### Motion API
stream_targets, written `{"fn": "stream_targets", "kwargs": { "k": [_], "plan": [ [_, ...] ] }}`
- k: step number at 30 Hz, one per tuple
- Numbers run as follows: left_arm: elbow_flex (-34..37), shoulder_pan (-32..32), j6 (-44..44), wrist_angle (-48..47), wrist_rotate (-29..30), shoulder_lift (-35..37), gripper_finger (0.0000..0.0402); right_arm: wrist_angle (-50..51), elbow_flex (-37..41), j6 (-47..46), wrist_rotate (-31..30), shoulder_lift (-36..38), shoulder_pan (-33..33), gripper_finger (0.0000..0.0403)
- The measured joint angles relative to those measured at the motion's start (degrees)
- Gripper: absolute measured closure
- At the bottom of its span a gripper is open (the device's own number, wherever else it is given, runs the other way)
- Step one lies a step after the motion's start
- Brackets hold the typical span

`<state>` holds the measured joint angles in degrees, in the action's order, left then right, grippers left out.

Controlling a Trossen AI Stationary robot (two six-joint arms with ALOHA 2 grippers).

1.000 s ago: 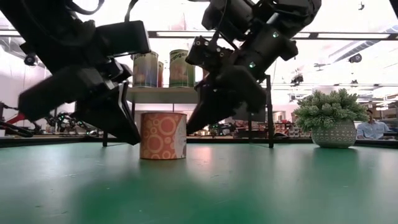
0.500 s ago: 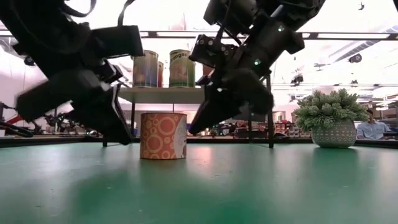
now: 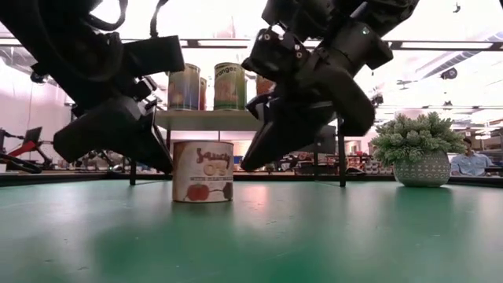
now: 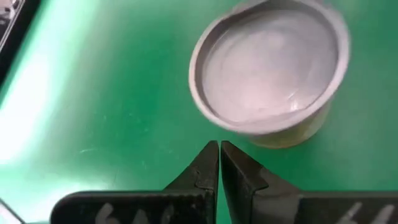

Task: Pick and place cans onto a shelf
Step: Put the canned meatballs on the shelf

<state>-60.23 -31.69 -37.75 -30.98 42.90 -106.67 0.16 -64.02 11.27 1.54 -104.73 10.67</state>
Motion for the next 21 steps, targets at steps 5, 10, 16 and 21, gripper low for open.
{"fn": "stream_targets", "kwargs": {
  "k": [5,10,16,21],
  "plan": [
    [0.00,-0.08,-0.53,0.50,0.03,-0.02,0.0401,-0.02,0.49,-0.97,-2.81,0.00,0.54,0.0390],
    [0.00,-0.13,-1.37,0.54,-1.69,-0.02,0.0401,0.98,0.56,-2.30,-4.39,0.00,0.60,0.0390],
    [0.00,-0.39,-2.02,0.50,-3.40,-0.02,0.0401,0.96,0.56,-5.08,-4.37,0.00,0.58,0.0389],
    [0.00,-1.08,-2.02,-0.63,-6.39,0.83,0.0401,0.85,0.56,-7.07,-1.65,0.14,0.58,0.0359]
  ]
}}
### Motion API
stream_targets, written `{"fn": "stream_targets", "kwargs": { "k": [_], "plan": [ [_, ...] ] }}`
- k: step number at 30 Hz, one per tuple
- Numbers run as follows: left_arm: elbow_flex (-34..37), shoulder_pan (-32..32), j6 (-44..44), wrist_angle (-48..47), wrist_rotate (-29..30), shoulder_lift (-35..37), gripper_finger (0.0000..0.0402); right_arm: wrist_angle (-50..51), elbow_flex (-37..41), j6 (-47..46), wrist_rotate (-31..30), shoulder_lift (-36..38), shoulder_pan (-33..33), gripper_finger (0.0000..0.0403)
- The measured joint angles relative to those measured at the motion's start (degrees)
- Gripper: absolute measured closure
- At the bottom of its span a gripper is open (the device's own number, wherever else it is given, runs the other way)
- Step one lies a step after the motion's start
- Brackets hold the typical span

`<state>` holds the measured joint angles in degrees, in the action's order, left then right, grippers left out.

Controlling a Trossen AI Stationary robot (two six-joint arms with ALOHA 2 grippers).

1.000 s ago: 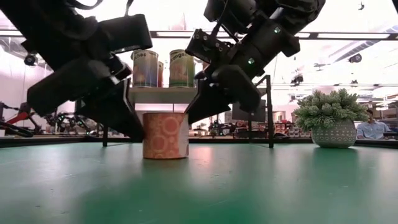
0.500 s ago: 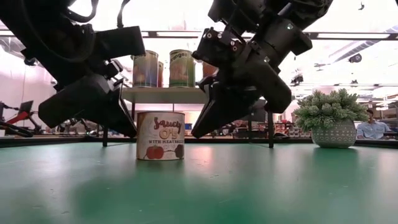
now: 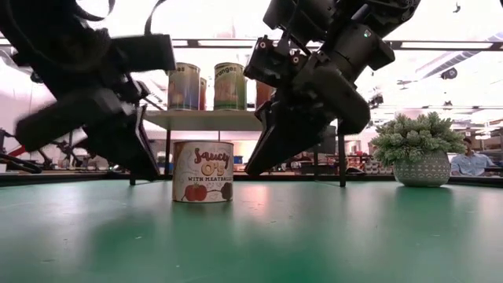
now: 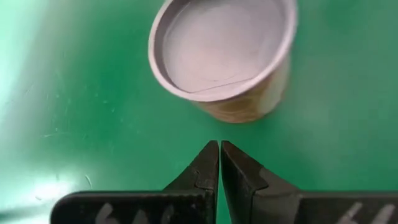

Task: Pick and place cans onto a shelf
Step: Put the canned meatballs on the shelf

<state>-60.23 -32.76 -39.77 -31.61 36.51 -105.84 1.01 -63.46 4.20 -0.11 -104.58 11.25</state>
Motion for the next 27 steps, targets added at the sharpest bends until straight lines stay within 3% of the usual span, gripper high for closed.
{"fn": "stream_targets", "kwargs": {
  "k": [15,21,27],
  "plan": [
    [-0.02,-0.99,1.75,3.08,3.72,-0.22,0.0401,-11.01,0.33,-4.68,1.03,-1.46,-0.04,0.0102],
    [-0.02,-0.99,1.77,3.25,4.15,-0.22,0.0401,-15.41,0.08,-5.85,-0.31,-5.36,-0.11,0.0058],
    [0.00,-0.95,1.79,3.38,4.70,-0.22,0.0401,-16.93,-0.98,-4.76,-1.80,-8.61,-0.09,0.0058]
  ]
}}
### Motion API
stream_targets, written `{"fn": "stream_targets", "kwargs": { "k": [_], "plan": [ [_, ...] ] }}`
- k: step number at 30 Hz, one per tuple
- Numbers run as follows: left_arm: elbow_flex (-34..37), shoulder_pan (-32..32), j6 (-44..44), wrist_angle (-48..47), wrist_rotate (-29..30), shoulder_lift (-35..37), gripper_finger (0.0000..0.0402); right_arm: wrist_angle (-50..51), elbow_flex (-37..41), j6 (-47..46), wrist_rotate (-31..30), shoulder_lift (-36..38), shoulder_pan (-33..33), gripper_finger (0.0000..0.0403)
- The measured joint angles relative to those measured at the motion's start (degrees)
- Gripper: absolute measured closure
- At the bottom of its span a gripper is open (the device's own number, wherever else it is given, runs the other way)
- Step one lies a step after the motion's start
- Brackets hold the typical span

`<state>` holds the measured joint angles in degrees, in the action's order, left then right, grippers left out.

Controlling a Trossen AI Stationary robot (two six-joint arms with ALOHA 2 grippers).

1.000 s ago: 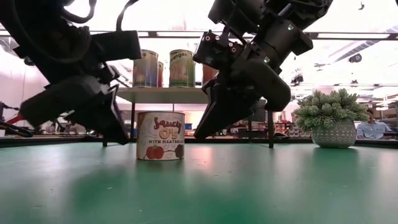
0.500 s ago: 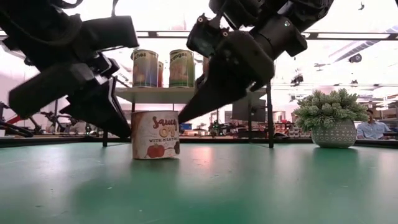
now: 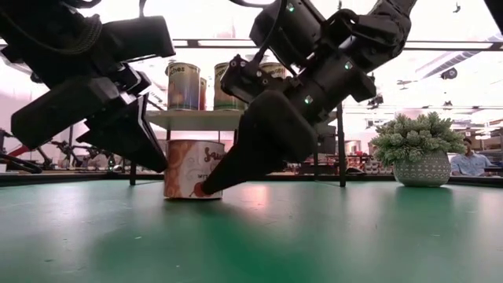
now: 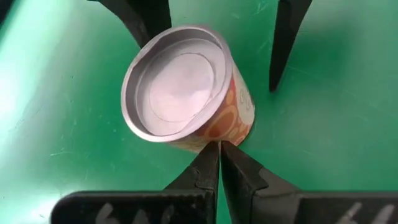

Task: Pick and place cans onto a shelf
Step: Put the canned meatballs on the shelf

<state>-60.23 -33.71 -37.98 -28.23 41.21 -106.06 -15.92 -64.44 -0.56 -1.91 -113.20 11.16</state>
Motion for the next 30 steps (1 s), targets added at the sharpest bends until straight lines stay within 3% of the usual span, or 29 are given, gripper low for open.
{"fn": "stream_targets", "kwargs": {
  "k": [18,25,30],
  "plan": [
    [0.07,-0.01,-6.03,-9.05,4.46,0.00,0.0402,14.42,0.06,5.82,0.69,7.18,-0.41,0.0076],
    [0.09,-0.13,-5.88,-6.30,3.85,0.00,0.0402,10.71,0.13,6.14,0.80,6.35,-3.14,0.0076],
    [0.11,-0.13,-4.42,-3.87,3.59,-0.45,0.0402,4.39,1.19,3.81,5.19,6.20,-3.26,0.0076]
  ]
}}
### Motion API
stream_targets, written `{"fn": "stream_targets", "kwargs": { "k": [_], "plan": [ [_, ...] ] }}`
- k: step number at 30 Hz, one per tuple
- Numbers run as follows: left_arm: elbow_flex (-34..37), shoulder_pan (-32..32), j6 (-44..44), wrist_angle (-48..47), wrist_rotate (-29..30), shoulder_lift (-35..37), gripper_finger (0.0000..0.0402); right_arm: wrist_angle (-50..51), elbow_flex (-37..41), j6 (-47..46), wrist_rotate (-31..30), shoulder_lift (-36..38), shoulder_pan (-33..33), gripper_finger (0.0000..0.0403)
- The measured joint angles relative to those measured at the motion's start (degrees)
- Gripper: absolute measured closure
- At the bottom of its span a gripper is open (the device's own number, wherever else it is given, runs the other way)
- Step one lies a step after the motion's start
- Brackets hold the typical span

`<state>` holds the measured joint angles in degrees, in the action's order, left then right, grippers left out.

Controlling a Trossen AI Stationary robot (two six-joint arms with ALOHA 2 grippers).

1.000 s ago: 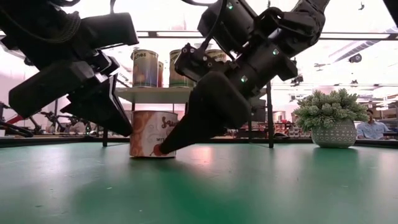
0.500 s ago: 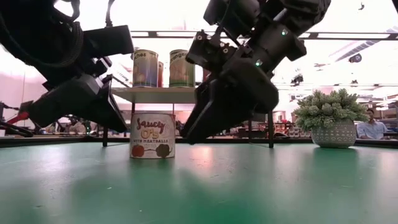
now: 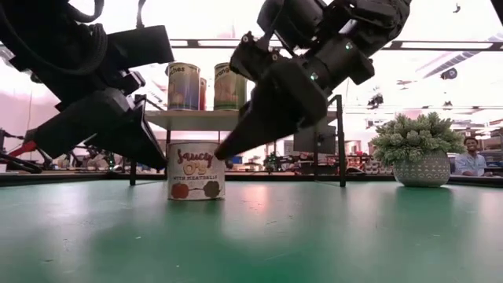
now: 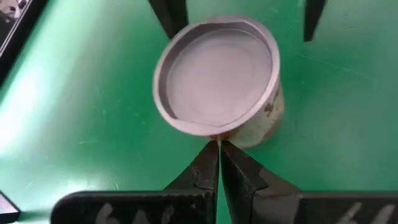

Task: Pick and place cans onto a shelf
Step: Put the canned meatballs on the shelf

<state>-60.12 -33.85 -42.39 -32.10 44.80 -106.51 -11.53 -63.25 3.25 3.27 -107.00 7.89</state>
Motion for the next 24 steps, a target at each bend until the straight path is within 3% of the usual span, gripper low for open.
{"fn": "stream_targets", "kwargs": {
  "k": [24],
  "plan": [
    [0.07,0.22,-0.13,0.62,1.18,-0.01,0.0402,-14.04,5.86,-3.41,-1.21,-0.02,0.08,0.0076]
  ]
}}
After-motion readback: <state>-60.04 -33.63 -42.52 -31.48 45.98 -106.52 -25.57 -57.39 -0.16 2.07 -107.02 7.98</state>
